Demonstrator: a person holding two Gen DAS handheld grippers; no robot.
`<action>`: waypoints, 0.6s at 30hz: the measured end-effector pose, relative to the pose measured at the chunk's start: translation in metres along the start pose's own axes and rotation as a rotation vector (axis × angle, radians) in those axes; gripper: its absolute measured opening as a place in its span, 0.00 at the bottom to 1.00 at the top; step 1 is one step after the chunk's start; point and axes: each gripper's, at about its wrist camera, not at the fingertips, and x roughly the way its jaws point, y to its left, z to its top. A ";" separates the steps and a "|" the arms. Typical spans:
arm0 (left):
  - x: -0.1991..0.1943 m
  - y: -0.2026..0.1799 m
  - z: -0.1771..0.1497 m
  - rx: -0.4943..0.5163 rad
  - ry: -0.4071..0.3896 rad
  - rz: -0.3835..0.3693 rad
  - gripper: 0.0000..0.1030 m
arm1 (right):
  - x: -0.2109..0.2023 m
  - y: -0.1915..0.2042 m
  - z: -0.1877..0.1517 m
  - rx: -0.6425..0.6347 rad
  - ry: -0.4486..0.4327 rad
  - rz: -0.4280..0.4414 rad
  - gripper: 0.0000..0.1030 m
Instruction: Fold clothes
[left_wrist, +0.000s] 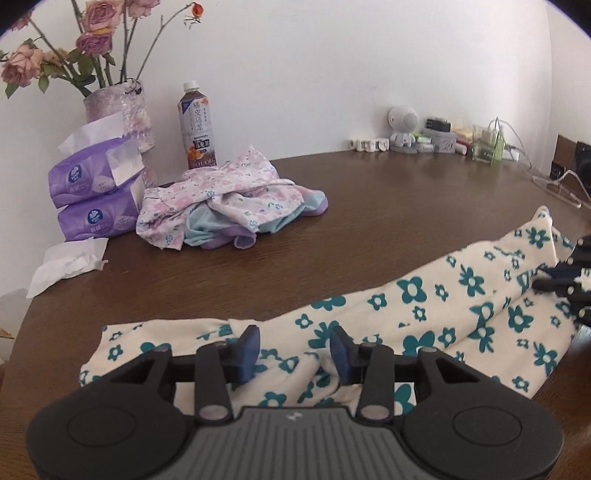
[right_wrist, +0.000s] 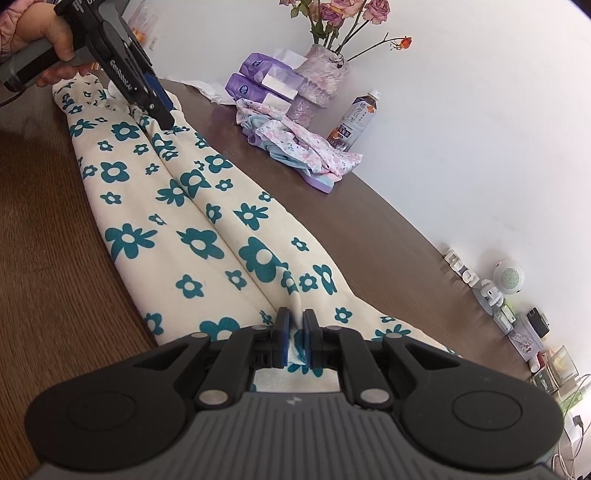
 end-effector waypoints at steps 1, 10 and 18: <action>0.003 0.007 0.003 -0.011 0.010 0.004 0.44 | 0.000 0.000 0.000 0.001 0.000 0.000 0.08; 0.026 0.067 0.027 -0.114 0.104 0.039 0.49 | 0.000 0.001 0.001 0.008 0.005 -0.010 0.08; 0.004 0.078 0.000 -0.115 0.159 -0.015 0.02 | 0.000 -0.001 0.000 0.016 0.005 -0.005 0.08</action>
